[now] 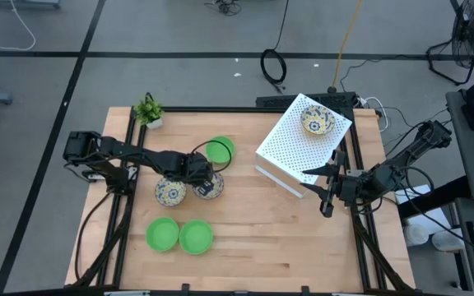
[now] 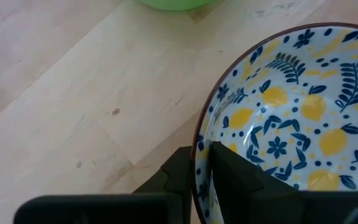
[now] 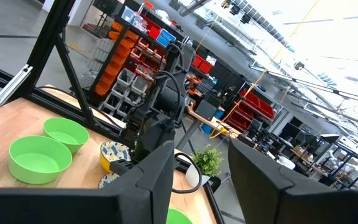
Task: Pick & Place Mini bowls
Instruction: Stack the right yellow patterned bowl on top of the other yellow patterned bowl on the shelf
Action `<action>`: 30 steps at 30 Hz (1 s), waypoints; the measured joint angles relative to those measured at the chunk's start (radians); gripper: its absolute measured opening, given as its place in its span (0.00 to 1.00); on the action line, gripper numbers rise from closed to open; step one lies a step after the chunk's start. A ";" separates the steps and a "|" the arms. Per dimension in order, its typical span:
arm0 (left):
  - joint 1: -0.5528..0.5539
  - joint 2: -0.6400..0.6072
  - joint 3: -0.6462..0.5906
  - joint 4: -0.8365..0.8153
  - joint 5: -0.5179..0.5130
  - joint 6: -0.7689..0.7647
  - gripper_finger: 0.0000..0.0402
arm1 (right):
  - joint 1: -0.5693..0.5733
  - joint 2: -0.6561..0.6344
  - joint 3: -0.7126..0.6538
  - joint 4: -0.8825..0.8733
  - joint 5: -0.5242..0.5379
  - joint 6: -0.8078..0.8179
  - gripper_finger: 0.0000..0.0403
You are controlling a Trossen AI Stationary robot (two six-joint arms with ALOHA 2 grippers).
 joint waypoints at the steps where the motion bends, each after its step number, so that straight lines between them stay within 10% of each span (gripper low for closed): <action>1: 0.000 0.000 0.000 0.000 0.000 0.000 0.14 | 0.000 0.000 0.000 0.000 0.000 0.000 0.35; 30: -0.006 -0.001 0.002 0.003 -0.002 0.014 0.06 | 0.000 0.000 0.000 0.000 0.000 0.000 0.35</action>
